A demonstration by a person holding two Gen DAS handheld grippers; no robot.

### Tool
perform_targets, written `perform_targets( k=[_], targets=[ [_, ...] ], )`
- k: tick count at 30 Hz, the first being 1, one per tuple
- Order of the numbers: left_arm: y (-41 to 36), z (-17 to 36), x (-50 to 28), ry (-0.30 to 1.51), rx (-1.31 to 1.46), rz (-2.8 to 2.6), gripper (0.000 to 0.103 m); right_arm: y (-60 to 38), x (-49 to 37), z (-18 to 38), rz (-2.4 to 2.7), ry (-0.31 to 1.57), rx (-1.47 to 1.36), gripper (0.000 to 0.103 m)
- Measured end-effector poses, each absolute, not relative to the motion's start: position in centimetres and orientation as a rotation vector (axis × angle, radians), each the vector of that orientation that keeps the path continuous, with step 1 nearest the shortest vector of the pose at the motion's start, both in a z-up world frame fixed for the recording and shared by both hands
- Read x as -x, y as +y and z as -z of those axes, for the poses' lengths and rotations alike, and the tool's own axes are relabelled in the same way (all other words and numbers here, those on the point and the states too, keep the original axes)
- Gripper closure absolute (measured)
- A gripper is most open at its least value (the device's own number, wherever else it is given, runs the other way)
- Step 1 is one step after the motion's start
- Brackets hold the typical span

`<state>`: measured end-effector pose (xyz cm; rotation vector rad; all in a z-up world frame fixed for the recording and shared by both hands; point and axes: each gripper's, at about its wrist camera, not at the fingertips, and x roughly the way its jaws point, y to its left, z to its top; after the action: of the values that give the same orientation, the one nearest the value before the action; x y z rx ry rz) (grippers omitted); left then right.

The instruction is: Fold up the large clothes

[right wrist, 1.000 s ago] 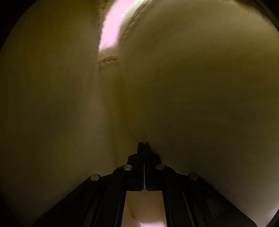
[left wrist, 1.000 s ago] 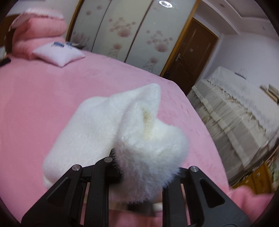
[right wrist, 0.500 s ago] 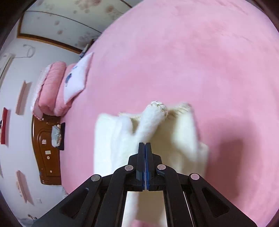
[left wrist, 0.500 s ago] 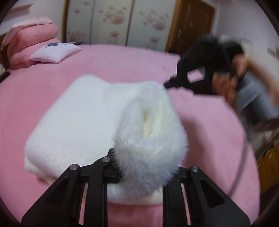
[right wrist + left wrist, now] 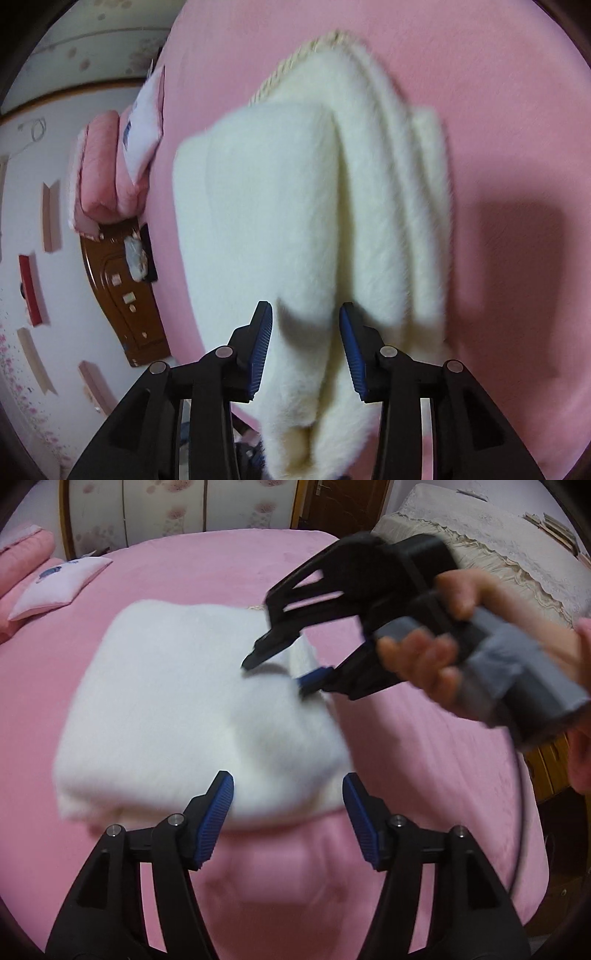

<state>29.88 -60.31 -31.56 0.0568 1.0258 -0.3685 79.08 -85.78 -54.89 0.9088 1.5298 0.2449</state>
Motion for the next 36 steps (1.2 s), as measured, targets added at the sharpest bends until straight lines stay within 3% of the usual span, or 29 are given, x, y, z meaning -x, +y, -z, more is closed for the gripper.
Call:
perform_targets(
  k=[3, 5, 7, 16, 20, 24, 28, 31, 34, 36],
  targets=[
    [-59.0, 30.2, -29.1, 1.055, -0.021, 0.317, 0.044, -83.5, -78.4, 54.9, -0.254, 1.564, -0.804, 0.058],
    [-56.8, 29.3, -29.7, 1.053, 0.001, 0.25, 0.044, -81.9, -77.2, 54.0, -0.25, 1.507, -0.725, 0.081],
    [-55.3, 28.1, -29.5, 1.023, 0.02, 0.184, 0.044, -80.5, -75.2, 52.7, -0.273, 1.449, -0.674, 0.09],
    [-53.7, 25.0, -30.6, 0.906, -0.028, 0.086, 0.044, -78.2, -70.6, 41.6, -0.227, 1.163, -0.542, 0.092],
    [-55.2, 25.7, -31.8, 0.937, -0.031, 0.115, 0.044, -81.2, -69.1, 43.4, -0.099, 1.217, -0.546, 0.092],
    [-53.7, 26.6, -35.0, 0.965, -0.057, 0.118, 0.044, -83.1, -67.0, 47.4, -0.036, 1.311, -0.63, 0.08],
    [-53.0, 27.5, -39.4, 1.019, -0.073, 0.198, 0.044, -83.5, -65.0, 45.0, 0.049, 1.269, -0.605, 0.053],
    [-53.0, 27.8, -44.3, 1.097, -0.085, 0.265, 0.044, -85.7, -61.9, 41.3, 0.097, 1.162, -0.615, 0.053],
    [-52.7, 28.4, -48.0, 1.207, -0.037, 0.232, 0.057, -87.4, -59.4, 37.3, 0.067, 1.076, -0.528, 0.053],
    [-51.9, 30.1, -50.1, 1.331, 0.089, 0.242, 0.076, -85.3, -57.8, 36.2, 0.01, 1.07, -0.455, 0.054]
  ],
)
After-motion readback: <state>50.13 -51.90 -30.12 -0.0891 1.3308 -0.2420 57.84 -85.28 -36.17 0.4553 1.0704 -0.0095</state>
